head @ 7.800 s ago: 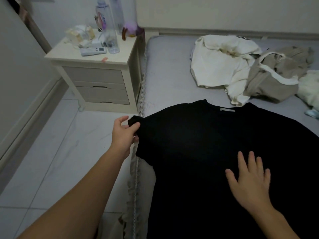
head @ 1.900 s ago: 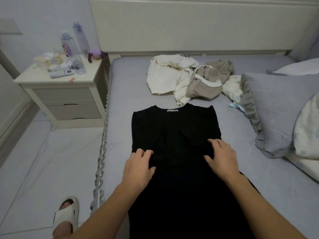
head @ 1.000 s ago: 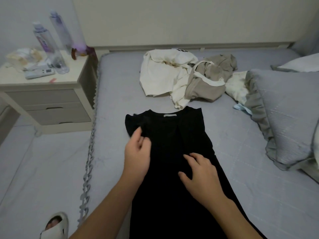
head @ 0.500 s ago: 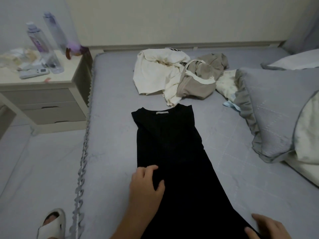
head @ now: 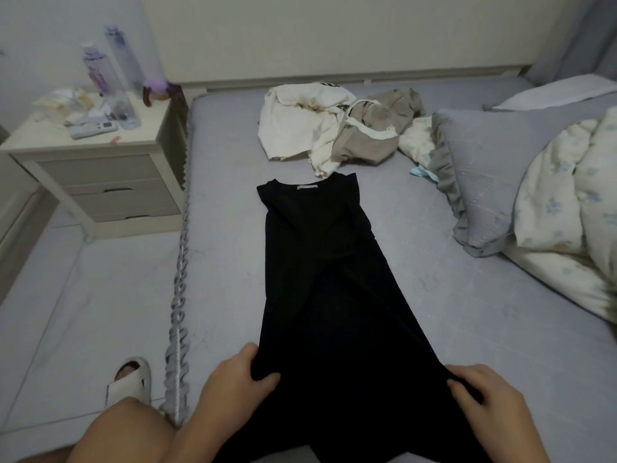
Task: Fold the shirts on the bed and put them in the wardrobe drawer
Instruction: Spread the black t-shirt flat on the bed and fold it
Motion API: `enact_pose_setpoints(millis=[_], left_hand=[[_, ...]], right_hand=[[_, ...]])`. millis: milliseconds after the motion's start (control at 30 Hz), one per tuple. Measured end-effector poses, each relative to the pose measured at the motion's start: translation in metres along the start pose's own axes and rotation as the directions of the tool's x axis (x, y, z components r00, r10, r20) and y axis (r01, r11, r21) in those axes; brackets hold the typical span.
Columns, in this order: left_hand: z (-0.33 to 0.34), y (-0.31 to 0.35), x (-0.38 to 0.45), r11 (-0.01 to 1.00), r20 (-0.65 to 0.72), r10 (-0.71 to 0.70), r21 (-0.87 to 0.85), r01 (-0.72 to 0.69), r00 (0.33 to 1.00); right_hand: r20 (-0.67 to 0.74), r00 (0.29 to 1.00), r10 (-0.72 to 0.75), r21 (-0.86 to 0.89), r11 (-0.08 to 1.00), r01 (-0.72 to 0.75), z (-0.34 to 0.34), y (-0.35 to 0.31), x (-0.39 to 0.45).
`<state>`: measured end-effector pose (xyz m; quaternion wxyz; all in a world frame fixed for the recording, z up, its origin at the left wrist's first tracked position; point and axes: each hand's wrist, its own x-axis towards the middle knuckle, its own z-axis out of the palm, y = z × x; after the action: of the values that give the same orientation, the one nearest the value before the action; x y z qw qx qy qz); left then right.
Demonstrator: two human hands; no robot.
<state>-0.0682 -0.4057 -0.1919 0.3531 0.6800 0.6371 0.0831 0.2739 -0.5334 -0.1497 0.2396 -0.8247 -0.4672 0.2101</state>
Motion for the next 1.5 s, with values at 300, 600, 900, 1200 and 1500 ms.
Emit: enact_pose_setpoints(millis=[300,600,900,1200,1500], left_hand=[[-0.008,-0.003,-0.040,0.997,0.234,-0.070,0.044,0.062,0.970],[-0.006,0.002,-0.053,0.984,-0.014,0.080,0.163,-0.077,0.997],[0.036,0.046,-0.083,0.937,0.148,0.344,0.010,-0.349,0.927],[0.038,0.034,-0.072,0.925,0.341,0.284,-0.343,-0.162,0.896],[0.070,0.032,-0.062,0.970,0.429,0.230,-0.023,-0.244,0.873]], right_hand=[[0.497,0.851,-0.173,0.008,0.981,0.195,0.026,-0.042,-0.036],[0.349,0.929,-0.124,-0.341,0.906,0.249,0.056,-0.044,-0.064],[0.563,0.788,-0.251,-0.224,0.871,0.438,0.072,-0.060,-0.071],[0.268,0.892,-0.365,-0.185,0.889,0.419,0.073,-0.038,-0.079],[0.422,0.811,-0.406,-0.078,0.875,0.479,0.079,-0.042,-0.083]])
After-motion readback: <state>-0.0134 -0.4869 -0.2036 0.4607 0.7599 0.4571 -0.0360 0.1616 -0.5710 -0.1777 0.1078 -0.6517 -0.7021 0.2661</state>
